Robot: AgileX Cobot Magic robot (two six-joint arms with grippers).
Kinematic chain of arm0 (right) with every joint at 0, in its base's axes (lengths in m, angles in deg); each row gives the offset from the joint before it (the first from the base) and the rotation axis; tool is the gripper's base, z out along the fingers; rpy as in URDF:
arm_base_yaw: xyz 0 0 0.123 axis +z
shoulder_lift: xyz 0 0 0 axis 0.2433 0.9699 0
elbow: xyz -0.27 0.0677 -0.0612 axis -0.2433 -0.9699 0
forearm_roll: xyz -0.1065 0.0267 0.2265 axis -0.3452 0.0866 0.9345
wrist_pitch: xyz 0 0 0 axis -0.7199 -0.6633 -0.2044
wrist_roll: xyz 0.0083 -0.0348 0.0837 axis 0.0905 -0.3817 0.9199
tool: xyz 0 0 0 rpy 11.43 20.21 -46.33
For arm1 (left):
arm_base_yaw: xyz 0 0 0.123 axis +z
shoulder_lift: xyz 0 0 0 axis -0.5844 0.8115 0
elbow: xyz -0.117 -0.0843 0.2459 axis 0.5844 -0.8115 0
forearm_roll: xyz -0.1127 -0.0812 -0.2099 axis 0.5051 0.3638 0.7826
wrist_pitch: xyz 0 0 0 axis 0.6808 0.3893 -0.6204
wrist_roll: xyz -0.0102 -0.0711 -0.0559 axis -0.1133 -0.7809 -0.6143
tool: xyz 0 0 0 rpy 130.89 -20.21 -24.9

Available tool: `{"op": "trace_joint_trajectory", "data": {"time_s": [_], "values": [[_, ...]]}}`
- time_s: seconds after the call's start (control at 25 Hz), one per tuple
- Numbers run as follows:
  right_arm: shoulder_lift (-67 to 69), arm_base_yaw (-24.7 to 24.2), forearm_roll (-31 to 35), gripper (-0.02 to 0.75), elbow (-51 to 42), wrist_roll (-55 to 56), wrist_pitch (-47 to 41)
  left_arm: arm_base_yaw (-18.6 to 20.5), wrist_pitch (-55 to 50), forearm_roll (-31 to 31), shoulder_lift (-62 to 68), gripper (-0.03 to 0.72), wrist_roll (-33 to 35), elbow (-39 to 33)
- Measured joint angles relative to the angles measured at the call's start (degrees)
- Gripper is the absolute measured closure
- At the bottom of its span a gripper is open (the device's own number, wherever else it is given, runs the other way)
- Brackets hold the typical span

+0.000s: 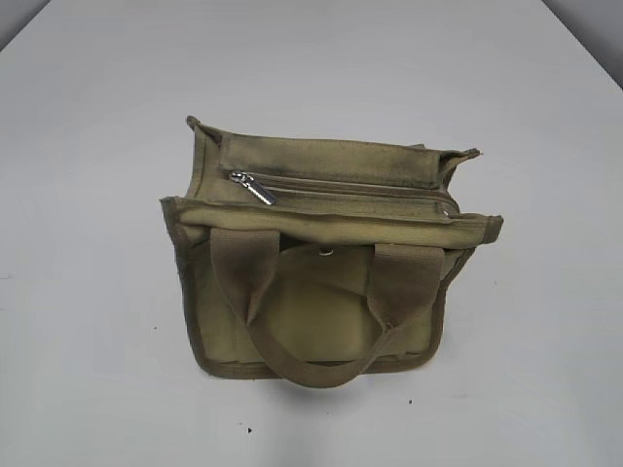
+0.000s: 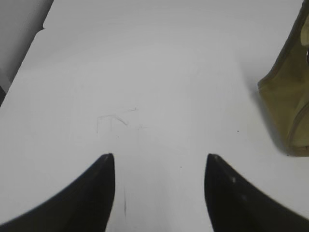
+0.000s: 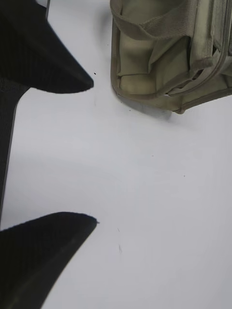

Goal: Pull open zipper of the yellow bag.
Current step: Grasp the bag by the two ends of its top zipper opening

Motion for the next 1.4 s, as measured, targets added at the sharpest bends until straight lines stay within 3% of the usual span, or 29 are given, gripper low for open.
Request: {"op": "trace_joint_trajectory", "data": {"time_s": [1.4], "values": [[0.0, 0.0, 0.0, 0.176, 0.0, 0.0, 0.0, 0.0, 0.0, 0.1, 0.3, 0.234, 0.0, 0.0]]}}
